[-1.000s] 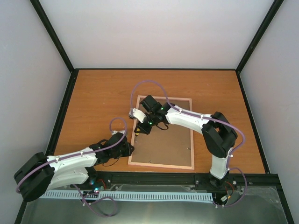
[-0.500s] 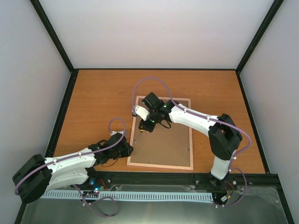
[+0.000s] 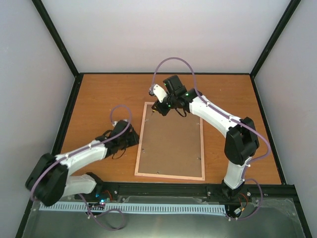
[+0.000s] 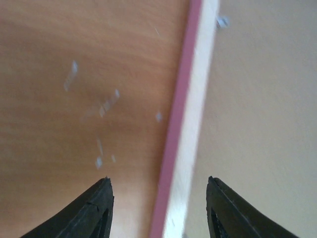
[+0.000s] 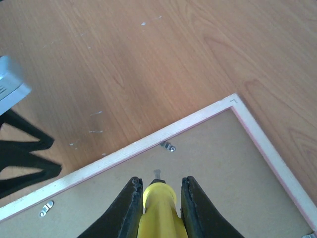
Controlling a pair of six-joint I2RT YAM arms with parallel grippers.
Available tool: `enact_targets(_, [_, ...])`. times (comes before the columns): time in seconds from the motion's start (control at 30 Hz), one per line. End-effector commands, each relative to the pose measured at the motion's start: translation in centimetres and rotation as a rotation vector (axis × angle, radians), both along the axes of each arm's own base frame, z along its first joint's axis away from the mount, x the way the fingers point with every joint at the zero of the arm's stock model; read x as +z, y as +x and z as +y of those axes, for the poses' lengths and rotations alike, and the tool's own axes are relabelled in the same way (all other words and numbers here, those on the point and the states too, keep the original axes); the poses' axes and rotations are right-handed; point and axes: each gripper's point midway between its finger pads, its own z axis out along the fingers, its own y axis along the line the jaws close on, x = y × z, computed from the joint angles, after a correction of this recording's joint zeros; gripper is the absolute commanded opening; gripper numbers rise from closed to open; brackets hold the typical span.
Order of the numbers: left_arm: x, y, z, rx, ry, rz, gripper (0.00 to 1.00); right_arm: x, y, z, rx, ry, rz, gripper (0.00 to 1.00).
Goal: Take the photo out of the frame
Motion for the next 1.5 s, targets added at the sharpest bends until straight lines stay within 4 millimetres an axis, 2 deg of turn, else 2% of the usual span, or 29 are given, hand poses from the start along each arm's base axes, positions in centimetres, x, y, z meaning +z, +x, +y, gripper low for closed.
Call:
enact_targets(0.0, [1.2, 4.9, 0.3, -0.018, 0.029, -0.059, 0.52, 0.7, 1.7, 0.3, -0.022, 0.038, -0.02, 0.03])
enact_targets(0.1, [1.2, 6.7, -0.9, -0.082, 0.012, -0.094, 0.51, 0.1, 1.6, 0.3, -0.02, 0.034, -0.012, 0.03])
enact_targets(0.27, [0.4, 7.7, -2.8, -0.165, -0.003, -0.083, 0.5, -1.0, 1.4, 0.2, -0.01, 0.027, 0.001, 0.03])
enact_targets(0.47, [-1.5, 8.4, -2.8, -0.158, 0.035, -0.042, 0.45, -2.3, 1.6, 0.7, 0.016, 0.025, 0.014, 0.03])
enact_targets(0.63, [-2.3, 8.0, -2.9, -0.176, 0.04, -0.015, 0.37, -3.6, 2.0, 1.7, 0.043, 0.031, 0.05, 0.03])
enact_targets(0.83, [-3.8, 7.3, -2.8, -0.191, 0.048, 0.017, 0.33, -5.0, 2.5, 2.8, 0.057, 0.039, 0.099, 0.03])
enact_targets(1.0, [-4.3, 6.9, -2.8, -0.19, 0.043, 0.02, 0.27, -6.0, 2.5, 3.5, 0.067, 0.053, 0.145, 0.03])
enact_targets(1.33, [-4.6, 6.6, -2.6, -0.192, 0.045, 0.024, 0.19, -8.0, 3.0, 3.3, 0.046, 0.016, 0.154, 0.03])
enact_targets(1.47, [-4.8, 6.5, -2.6, -0.193, 0.043, 0.026, 0.13, -8.2, 3.5, 3.3, 0.034, 0.012, 0.134, 0.03])
